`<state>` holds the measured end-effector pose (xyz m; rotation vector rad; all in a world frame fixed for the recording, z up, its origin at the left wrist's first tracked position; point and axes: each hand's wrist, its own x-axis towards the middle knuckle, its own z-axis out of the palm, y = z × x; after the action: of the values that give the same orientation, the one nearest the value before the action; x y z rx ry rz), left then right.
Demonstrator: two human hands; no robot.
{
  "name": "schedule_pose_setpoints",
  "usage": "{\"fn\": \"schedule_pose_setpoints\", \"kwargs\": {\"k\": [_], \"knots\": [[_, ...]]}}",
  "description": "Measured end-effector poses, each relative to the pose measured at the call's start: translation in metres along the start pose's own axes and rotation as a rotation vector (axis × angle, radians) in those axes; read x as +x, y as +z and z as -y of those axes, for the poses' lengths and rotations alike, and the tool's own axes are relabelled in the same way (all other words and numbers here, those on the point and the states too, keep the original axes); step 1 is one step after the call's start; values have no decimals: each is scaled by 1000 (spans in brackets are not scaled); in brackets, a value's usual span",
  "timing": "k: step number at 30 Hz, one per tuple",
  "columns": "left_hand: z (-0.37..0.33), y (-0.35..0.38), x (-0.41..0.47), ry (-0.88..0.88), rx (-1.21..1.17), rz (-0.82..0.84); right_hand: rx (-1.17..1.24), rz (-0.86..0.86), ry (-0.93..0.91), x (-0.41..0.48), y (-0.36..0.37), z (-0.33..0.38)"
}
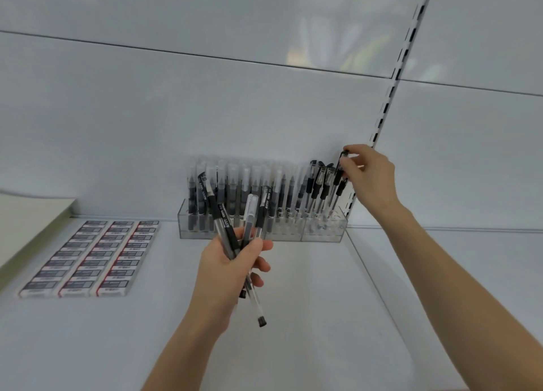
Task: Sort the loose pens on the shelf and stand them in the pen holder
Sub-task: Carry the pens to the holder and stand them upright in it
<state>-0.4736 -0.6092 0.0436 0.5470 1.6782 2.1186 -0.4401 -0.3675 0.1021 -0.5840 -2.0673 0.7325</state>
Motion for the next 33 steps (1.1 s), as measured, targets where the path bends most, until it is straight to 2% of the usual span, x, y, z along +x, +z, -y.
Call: {"fn": "schedule_pose_setpoints", "kwargs": {"k": [2,8,12,13,16,19,22,24,27,29,33], "knots": [[0,0,0,-3,1,-10,-42,69,22,-7,9,-8],[-3,6,-4,-30,-23,29,-52,112,96,-11,3,-12],[-5,13,-4,-32,-29,77,162,-12,126,-39,-10,10],[-5,15,-4,-30,-33,88,237,28,143,-49,-12,18],[-4,24,-5,-34,-45,125,391,291,201,-69,-16,38],[-1,34,-6,-49,-52,168,491,369,234,-76,-15,43],[1,37,-4,-58,-68,150,577,267,271,-64,-25,37],[2,35,-2,-69,-103,102,593,88,285,-49,-38,26],[4,31,0,-68,-89,63,455,-157,236,-28,-51,5],[4,31,-1,-58,-66,50,367,-207,209,-21,-50,-5],[7,29,-2,-28,-26,46,259,-141,164,-14,-37,-9]]}}
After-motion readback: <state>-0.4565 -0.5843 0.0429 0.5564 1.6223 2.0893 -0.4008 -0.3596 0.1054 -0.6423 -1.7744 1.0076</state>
